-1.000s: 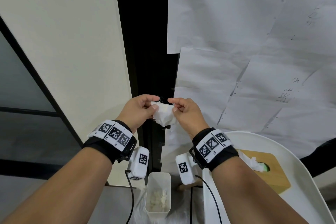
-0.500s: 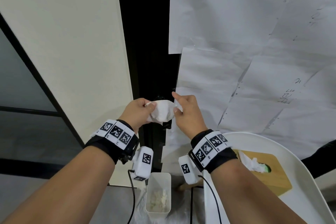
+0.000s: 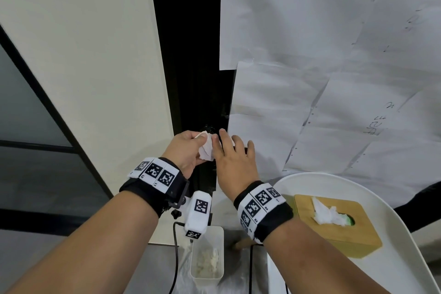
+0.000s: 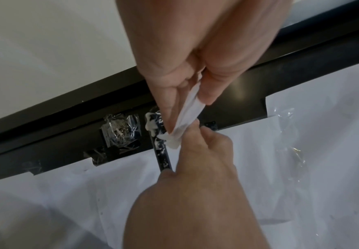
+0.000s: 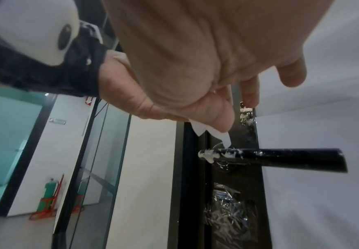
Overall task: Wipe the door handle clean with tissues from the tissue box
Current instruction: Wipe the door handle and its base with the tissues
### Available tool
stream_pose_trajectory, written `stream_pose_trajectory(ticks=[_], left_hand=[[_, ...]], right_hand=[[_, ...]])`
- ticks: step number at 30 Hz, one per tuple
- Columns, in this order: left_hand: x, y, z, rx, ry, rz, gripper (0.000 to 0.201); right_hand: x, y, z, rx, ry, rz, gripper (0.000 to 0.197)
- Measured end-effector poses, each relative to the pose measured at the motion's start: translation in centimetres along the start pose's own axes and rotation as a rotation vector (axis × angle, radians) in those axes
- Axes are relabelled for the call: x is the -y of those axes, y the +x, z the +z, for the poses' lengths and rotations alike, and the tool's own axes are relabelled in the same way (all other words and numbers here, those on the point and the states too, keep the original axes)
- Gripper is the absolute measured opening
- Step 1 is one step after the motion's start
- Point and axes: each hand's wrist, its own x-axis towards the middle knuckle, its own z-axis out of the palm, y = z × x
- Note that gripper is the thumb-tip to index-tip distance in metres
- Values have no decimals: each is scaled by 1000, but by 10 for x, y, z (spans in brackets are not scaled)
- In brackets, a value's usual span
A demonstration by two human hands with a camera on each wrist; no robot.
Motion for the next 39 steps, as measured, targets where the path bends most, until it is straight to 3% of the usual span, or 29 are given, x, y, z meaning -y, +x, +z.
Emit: stream_pose_trajectory(ticks=[4, 7, 14, 19, 22, 24, 28, 33, 36, 39], left_hand=[[2, 9, -6, -45, -47, -12, 26], [0, 16, -13, -125, -28, 46, 22], [4, 19, -14, -228, 333, 279, 13], [10, 14, 0, -223, 791, 524, 13], [25, 18, 9, -57, 1152, 530, 40], [38, 24, 12, -22, 1371, 525, 43], [43, 29, 14, -214, 1324, 692, 16], [47, 37, 18, -247, 1450, 784, 3], [47, 40, 23, -257, 1516, 805, 19], [48, 45, 26, -240, 1609, 798, 14]], right_hand=[[-4, -5, 1, -9, -77, -45, 65], [-13, -4, -3, 54, -85, -14, 59], [-39, 7, -5, 56, -47, 105, 51], [-41, 6, 1, 115, -22, 101, 38], [-45, 5, 2, 121, 18, 103, 42], [-48, 5, 0, 135, 47, 94, 45], [-53, 5, -1, 158, 82, 87, 50], [-57, 5, 1, 176, 110, 83, 52], [-58, 6, 2, 173, 121, 79, 50], [-59, 7, 3, 170, 120, 71, 48]])
